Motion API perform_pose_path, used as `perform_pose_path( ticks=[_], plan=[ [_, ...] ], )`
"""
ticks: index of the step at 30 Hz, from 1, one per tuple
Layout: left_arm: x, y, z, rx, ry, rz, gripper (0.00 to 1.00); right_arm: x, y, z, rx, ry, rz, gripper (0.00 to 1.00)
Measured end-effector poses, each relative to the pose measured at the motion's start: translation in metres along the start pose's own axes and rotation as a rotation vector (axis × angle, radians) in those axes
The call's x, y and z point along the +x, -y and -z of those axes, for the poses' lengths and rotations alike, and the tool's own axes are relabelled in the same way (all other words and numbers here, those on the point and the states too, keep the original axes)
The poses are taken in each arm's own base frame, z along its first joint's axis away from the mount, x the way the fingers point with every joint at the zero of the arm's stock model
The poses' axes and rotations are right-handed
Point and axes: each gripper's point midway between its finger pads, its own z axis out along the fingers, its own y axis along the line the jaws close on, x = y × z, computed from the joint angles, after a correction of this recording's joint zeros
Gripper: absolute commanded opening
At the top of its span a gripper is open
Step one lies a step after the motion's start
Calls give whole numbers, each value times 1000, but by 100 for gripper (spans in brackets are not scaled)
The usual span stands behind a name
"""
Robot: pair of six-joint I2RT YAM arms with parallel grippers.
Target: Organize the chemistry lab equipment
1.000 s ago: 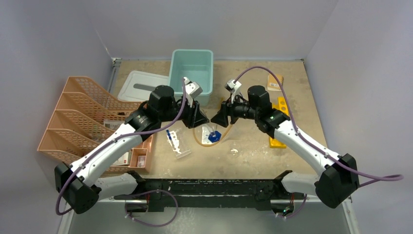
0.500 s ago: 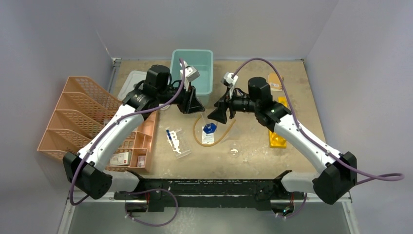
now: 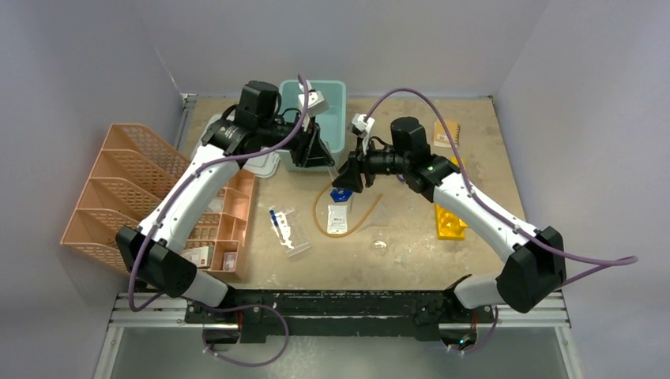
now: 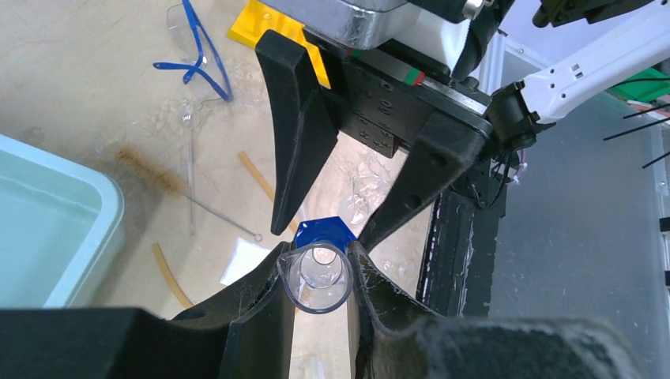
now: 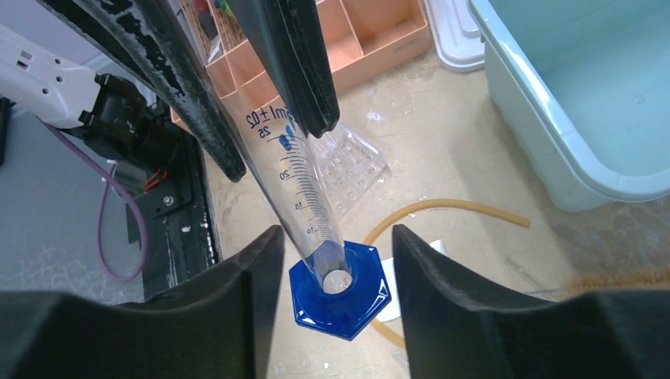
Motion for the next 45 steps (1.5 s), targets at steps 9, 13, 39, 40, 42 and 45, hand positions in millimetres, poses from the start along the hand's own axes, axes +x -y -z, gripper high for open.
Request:
perform_pose_path(
  ticks=[9, 13, 39, 40, 42, 45],
  plan=[
    [-1, -5, 2, 41, 16, 20, 0, -4, 1, -8, -29, 13, -2, 47],
    [-13, -5, 3, 61, 61, 25, 0, -13, 2, -11, -30, 38, 4, 45],
    [-69, -93, 157, -957, 568, 91, 91, -54, 69, -34, 261, 132, -199, 15],
    [-77, -90, 174, -1011, 622, 92, 91, -64, 77, -39, 288, 152, -223, 15],
    [-83, -85, 196, -1081, 692, 110, 91, -85, 94, -50, 327, 191, -268, 13],
    [-78, -87, 207, -1136, 727, 180, 90, -115, 118, -70, 371, 248, -352, 12]
  ],
)
